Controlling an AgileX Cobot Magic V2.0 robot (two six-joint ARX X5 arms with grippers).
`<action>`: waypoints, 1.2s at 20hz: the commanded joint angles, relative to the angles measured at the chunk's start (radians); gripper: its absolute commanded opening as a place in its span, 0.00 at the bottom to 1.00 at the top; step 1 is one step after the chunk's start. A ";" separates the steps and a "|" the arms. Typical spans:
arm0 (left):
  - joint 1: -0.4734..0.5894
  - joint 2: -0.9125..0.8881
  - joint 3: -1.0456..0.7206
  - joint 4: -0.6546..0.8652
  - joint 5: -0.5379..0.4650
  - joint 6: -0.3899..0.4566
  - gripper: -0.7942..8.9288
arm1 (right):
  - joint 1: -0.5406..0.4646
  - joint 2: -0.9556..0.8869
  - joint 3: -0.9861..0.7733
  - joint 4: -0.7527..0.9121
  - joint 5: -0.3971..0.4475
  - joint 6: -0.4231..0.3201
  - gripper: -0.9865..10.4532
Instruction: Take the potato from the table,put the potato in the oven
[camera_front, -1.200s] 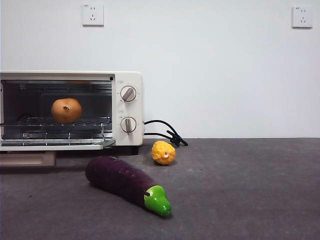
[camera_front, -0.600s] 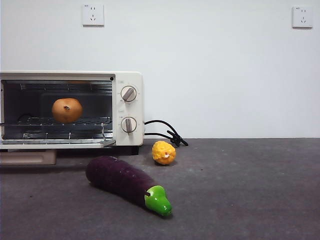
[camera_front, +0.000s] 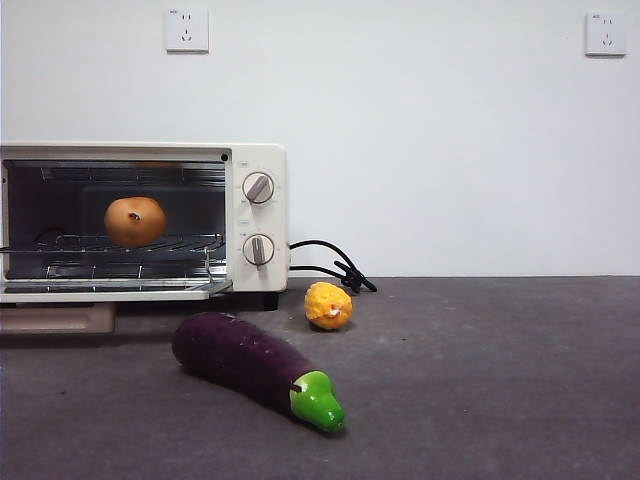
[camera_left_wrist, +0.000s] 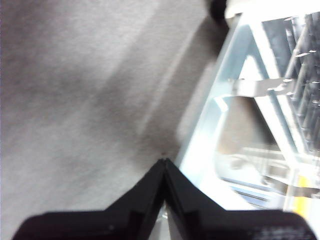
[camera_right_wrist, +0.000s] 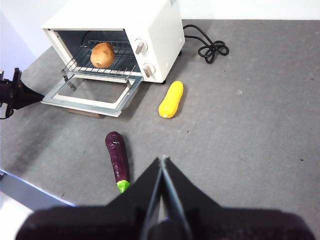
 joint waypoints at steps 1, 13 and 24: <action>-0.012 0.008 -0.008 -0.042 -0.061 0.029 0.07 | 0.000 -0.001 -0.005 -0.023 0.003 0.014 0.08; -0.023 0.008 -0.008 -0.047 -0.027 0.076 0.07 | 0.000 -0.001 -0.005 -0.023 0.007 0.013 0.08; -0.032 0.008 -0.006 -0.012 0.066 0.027 0.07 | 0.000 -0.001 -0.005 -0.023 0.007 0.012 0.08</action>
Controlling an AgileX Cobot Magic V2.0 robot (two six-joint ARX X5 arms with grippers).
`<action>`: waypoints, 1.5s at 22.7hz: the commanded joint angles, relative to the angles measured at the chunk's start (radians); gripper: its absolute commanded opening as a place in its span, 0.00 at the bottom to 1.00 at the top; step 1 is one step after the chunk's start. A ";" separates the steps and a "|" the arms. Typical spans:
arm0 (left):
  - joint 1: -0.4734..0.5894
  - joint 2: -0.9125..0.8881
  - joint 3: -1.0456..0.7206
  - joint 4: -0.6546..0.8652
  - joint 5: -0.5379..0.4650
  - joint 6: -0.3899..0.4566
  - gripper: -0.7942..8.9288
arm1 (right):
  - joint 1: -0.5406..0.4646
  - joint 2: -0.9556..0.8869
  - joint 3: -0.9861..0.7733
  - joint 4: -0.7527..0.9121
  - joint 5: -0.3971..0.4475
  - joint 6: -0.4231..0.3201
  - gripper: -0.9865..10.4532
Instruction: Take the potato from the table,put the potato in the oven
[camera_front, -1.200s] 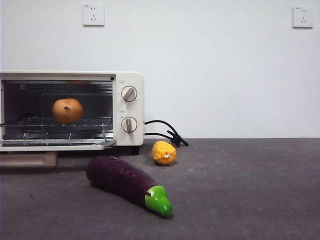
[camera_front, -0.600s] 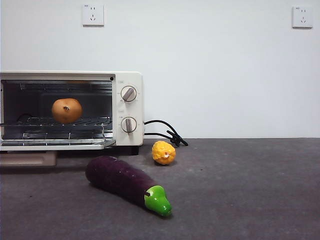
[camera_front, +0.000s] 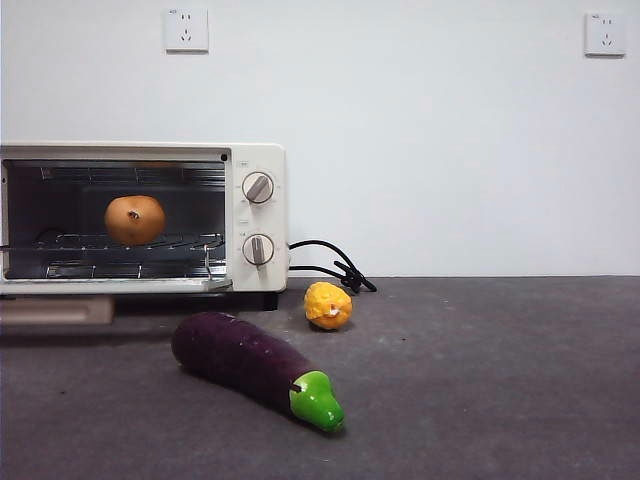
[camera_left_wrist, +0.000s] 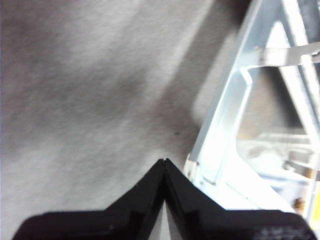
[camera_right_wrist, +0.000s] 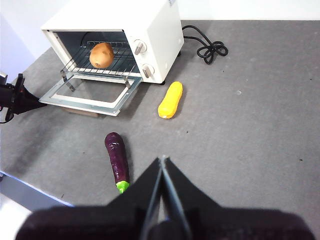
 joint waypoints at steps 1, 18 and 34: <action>-0.009 0.007 -0.005 0.031 0.071 -0.032 0.07 | 0.000 -0.001 -0.005 -0.023 0.003 0.010 0.08; -0.009 0.007 -0.002 0.176 0.244 -0.228 0.07 | 0.000 -0.001 -0.005 -0.023 0.003 0.008 0.08; -0.053 0.007 0.171 0.218 0.285 -0.326 0.07 | 0.000 -0.001 -0.005 -0.023 0.004 0.008 0.09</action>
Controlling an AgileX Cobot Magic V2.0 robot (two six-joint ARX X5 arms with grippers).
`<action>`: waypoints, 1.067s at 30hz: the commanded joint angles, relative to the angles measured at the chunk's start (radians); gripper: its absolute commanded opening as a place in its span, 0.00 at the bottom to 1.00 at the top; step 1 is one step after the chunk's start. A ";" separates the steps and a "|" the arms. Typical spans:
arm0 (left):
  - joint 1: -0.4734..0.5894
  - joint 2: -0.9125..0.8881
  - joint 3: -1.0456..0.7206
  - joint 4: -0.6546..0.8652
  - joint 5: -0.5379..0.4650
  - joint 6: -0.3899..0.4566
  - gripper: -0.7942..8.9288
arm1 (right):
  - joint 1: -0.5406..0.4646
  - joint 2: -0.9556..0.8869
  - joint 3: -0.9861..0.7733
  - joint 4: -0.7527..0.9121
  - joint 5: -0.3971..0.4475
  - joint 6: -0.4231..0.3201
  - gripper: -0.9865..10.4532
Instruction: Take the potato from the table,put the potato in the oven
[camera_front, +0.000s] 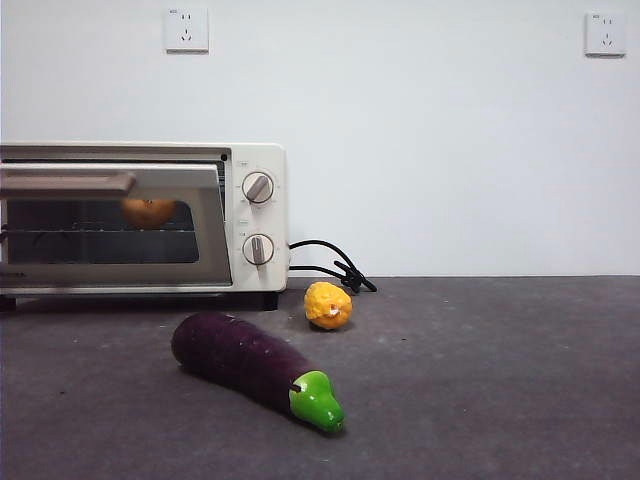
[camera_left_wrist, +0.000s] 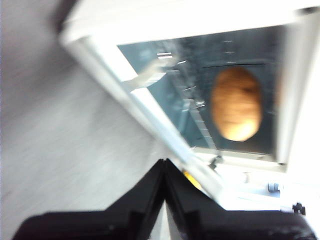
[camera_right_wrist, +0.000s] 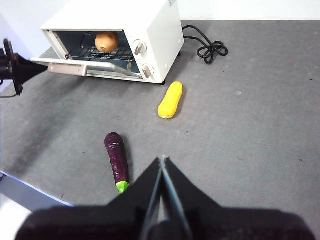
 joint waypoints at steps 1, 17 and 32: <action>-0.018 0.007 0.047 0.009 -0.003 -0.023 0.07 | 0.000 -0.001 -0.005 -0.023 0.003 0.008 0.09; -0.095 0.007 0.200 0.007 -0.102 -0.015 0.07 | 0.000 -0.001 -0.005 -0.023 0.048 0.010 0.09; -0.265 0.006 0.200 -0.192 -0.042 0.282 0.07 | 0.000 -0.001 -0.005 -0.023 0.171 0.008 0.09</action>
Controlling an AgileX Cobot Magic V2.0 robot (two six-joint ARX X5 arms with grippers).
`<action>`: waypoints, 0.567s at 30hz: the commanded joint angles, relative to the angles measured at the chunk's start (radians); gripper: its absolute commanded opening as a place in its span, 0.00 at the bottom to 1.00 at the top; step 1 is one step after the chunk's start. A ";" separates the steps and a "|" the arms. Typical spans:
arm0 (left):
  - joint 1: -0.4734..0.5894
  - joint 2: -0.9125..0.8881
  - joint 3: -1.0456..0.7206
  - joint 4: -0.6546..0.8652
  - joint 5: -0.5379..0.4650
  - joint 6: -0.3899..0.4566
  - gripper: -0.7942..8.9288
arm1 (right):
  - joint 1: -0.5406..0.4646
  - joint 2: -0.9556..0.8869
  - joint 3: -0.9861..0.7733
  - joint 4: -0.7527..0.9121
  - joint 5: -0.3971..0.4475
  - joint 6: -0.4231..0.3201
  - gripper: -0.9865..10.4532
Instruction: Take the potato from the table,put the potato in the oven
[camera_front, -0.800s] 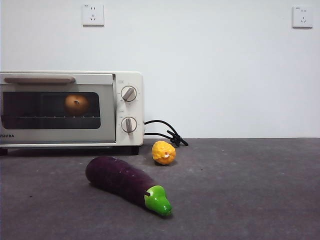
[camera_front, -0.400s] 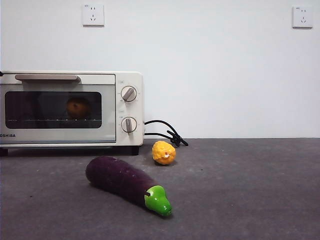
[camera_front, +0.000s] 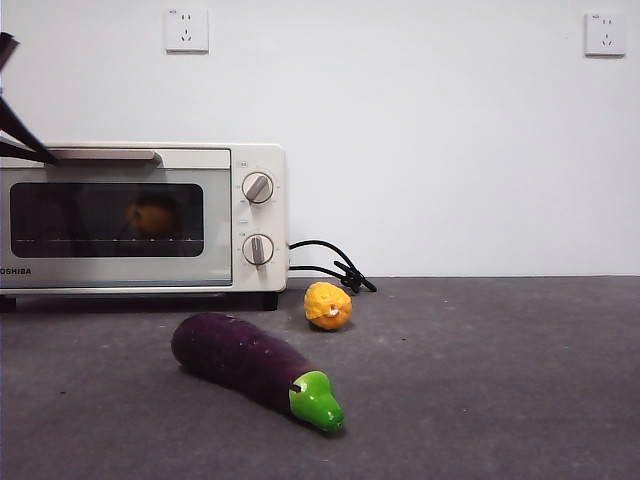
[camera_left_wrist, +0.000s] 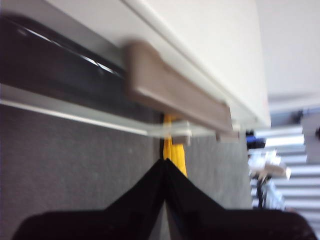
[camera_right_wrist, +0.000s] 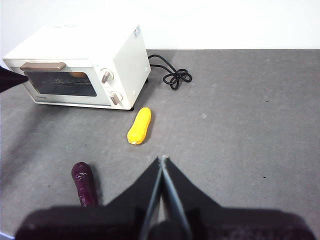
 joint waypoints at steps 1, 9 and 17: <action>-0.040 0.006 0.000 -0.025 0.007 0.109 0.07 | 0.000 -0.001 -0.005 -0.023 0.004 0.008 0.09; -0.192 -0.030 0.000 -0.116 0.007 0.259 0.07 | 0.000 -0.001 -0.005 -0.023 0.004 0.008 0.09; -0.354 -0.256 0.000 -0.148 -0.063 0.312 0.07 | 0.000 -0.001 -0.005 -0.023 0.004 0.008 0.09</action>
